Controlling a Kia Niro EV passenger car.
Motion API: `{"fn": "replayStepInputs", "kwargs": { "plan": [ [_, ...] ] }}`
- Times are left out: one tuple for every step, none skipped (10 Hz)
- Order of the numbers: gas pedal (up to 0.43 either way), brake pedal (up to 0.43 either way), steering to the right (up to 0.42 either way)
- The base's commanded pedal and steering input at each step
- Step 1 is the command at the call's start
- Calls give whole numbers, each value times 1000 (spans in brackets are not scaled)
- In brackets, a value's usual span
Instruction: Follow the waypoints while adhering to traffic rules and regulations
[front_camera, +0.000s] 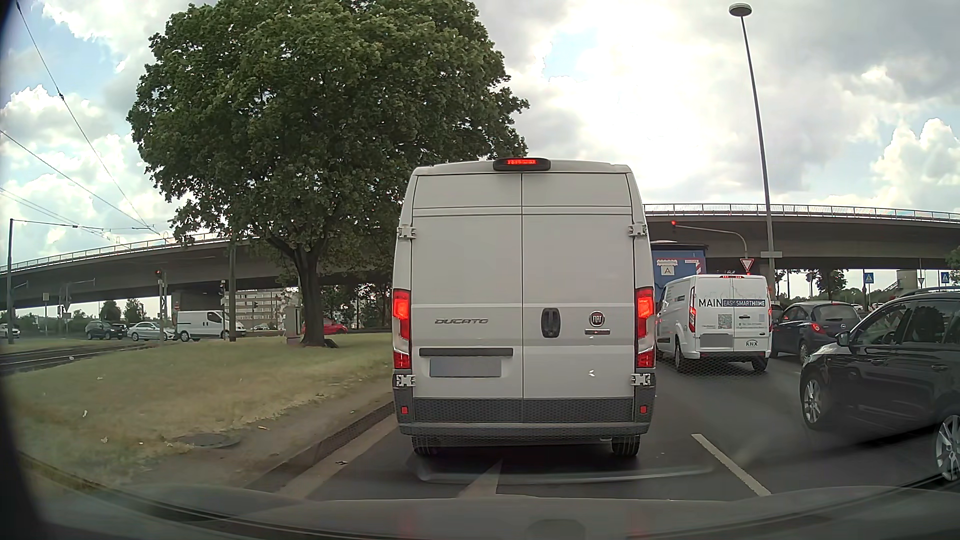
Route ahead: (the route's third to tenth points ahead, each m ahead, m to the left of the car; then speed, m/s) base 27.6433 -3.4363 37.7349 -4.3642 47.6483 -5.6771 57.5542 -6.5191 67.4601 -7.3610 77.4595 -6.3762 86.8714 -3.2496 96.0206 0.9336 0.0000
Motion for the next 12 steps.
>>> {"fn": "replayStepInputs", "kwargs": {
  "plan": [
    [0,323,1],
    [0,317,1],
    [0,317,1],
    [0,317,1],
    [0,317,1],
    [0,317,1],
    [0,323,1],
    [0,317,1],
    [0,323,1],
    [0,323,1],
    [0,317,1],
    [0,317,1]
  ]
}}
